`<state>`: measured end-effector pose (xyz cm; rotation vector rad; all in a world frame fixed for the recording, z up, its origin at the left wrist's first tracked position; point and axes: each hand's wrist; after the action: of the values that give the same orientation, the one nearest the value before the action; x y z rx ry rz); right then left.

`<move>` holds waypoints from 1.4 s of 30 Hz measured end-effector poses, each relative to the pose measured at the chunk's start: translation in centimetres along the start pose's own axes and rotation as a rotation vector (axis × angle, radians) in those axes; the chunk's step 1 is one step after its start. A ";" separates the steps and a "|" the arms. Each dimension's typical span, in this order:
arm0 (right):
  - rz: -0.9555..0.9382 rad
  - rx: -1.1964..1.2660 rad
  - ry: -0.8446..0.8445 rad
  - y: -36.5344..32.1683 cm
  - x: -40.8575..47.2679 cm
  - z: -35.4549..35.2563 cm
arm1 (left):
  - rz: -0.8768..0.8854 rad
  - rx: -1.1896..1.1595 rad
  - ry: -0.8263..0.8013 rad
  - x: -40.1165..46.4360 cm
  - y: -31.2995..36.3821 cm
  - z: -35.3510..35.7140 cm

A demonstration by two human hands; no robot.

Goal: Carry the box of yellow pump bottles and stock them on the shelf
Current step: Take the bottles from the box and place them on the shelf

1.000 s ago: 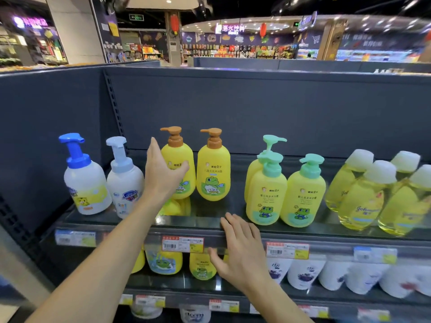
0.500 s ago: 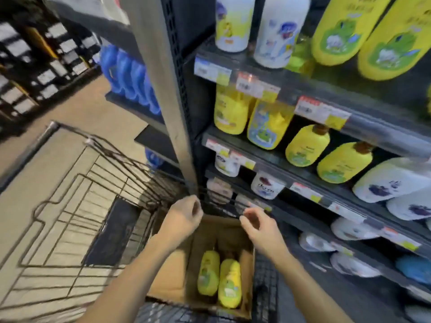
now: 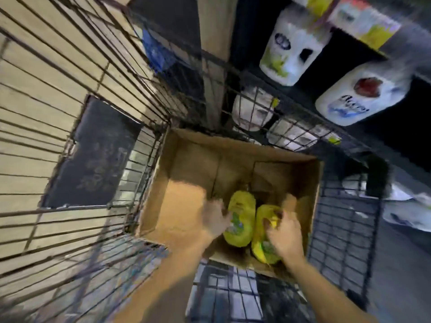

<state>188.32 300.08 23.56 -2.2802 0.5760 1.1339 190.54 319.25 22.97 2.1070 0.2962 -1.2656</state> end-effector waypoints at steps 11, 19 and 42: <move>0.137 0.389 -0.177 4.0 2.2 1.6 | -0.127 -0.573 -0.134 5.5 -2.4 4.6; 0.044 0.315 -0.252 4.8 3.0 2.1 | -0.151 -0.547 -0.182 5.5 -1.7 5.9; -0.669 0.533 0.357 -10.3 -22.1 -25.5 | 0.635 -0.345 0.320 -25.1 23.6 -15.7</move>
<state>197.15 295.29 57.35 -1.9589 0.1691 0.2139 200.62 314.65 59.15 1.8733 -0.0288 -0.4710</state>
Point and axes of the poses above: each hand's wrist, its own x-axis towards the middle knuckle, its own z-axis out of the palm, y = z × x, and after that the axes turned 14 degrees about -y, right-handed
